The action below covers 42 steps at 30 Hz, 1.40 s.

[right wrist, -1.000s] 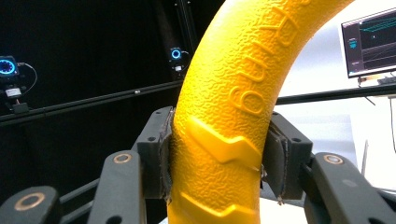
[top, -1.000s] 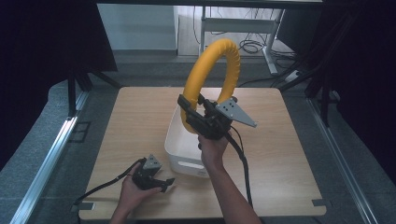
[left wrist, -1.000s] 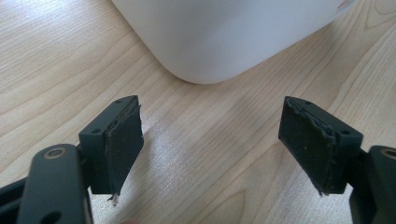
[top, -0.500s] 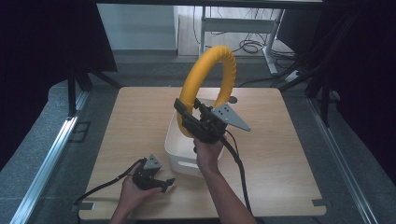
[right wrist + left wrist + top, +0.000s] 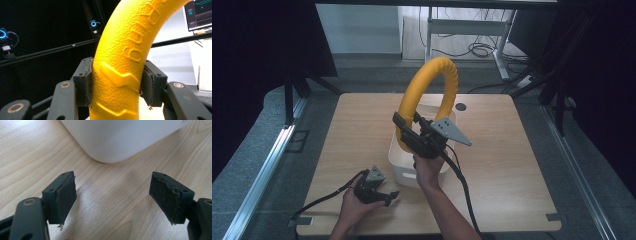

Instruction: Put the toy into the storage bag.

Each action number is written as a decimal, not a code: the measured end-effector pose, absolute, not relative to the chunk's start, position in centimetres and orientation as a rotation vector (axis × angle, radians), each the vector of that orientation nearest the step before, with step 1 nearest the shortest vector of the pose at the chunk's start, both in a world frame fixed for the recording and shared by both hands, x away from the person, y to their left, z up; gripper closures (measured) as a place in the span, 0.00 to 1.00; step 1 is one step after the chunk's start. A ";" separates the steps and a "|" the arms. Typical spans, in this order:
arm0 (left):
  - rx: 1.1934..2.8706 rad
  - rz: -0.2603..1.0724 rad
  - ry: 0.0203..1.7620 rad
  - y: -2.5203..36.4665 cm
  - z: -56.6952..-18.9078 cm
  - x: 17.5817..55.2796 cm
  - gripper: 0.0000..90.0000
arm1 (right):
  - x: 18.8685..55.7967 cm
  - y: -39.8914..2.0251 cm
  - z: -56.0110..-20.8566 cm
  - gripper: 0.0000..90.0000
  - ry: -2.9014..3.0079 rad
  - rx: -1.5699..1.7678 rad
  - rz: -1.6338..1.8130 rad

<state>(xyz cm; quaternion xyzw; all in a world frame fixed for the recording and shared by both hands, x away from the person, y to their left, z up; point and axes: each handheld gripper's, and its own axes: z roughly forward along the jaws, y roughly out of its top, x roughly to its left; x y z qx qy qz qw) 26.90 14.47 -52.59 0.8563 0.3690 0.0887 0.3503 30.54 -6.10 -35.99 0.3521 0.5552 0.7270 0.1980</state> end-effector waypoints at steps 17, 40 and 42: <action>2.227 0.224 0.950 14.4 -52.7 27.0 0.24 | 30.2 -5.6 -37.0 0.55 1.532 1.008 2.028; 2.222 0.219 0.961 14.3 -52.8 26.9 0.24 | 29.5 -4.6 -38.6 0.55 1.498 1.031 2.001; 2.222 0.220 0.961 14.3 -52.8 26.9 0.24 | 29.4 -4.5 -38.7 0.54 1.506 1.031 1.997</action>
